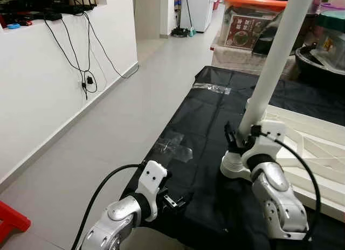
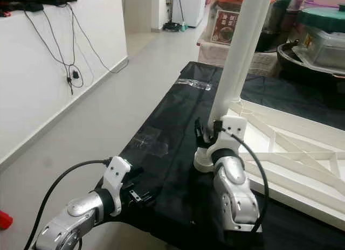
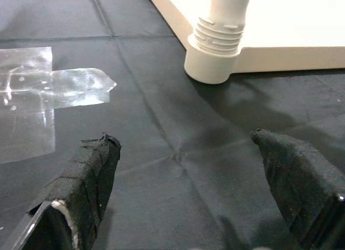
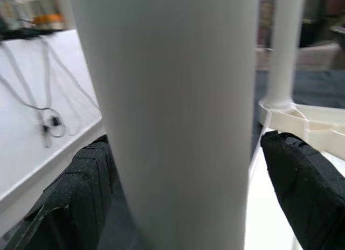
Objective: Building children table
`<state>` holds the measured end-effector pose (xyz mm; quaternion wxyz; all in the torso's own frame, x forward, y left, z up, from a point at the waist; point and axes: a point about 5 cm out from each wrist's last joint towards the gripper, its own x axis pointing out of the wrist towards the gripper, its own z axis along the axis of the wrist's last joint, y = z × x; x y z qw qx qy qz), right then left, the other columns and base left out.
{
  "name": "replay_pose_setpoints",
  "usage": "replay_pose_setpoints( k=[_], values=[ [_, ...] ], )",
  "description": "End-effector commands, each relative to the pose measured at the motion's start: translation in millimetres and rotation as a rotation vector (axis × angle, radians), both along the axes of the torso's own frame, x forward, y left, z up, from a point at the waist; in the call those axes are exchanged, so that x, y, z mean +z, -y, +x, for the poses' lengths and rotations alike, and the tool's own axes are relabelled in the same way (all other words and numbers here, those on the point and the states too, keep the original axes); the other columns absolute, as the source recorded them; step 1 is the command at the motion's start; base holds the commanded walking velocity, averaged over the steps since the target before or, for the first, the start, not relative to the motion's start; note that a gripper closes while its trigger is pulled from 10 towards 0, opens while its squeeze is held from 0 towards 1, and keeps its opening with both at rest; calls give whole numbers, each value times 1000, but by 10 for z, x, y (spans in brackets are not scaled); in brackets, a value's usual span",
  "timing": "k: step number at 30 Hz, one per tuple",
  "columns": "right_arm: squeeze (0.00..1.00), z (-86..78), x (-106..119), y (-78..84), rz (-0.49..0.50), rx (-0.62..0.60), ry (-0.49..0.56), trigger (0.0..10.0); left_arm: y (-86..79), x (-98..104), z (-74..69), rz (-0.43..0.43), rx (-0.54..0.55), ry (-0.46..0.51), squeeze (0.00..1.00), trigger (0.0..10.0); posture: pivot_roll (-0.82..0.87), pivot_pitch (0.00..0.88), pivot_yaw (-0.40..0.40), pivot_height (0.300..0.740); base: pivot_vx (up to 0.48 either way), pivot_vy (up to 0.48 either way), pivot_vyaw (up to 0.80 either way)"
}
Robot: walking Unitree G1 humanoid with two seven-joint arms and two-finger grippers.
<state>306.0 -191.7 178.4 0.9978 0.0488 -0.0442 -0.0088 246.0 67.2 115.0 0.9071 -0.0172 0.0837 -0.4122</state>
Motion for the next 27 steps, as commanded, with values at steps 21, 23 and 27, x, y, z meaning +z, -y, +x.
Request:
replay_pose_setpoints(
  k=[21,23,27],
  values=[
    [0,166,213,329,-24,417,39,10000,5,-21,-8,6,3,-2,0,10000,159,0,-54,740,0,0,0],
    [0,183,219,343,-26,431,40,10000,4,-21,-7,7,3,-2,0,10000,159,0,-54,740,0,0,0],
    [0,245,235,386,-38,468,33,10000,1,-22,-4,8,4,-1,0,10000,159,0,-54,740,0,0,0]
  ],
)
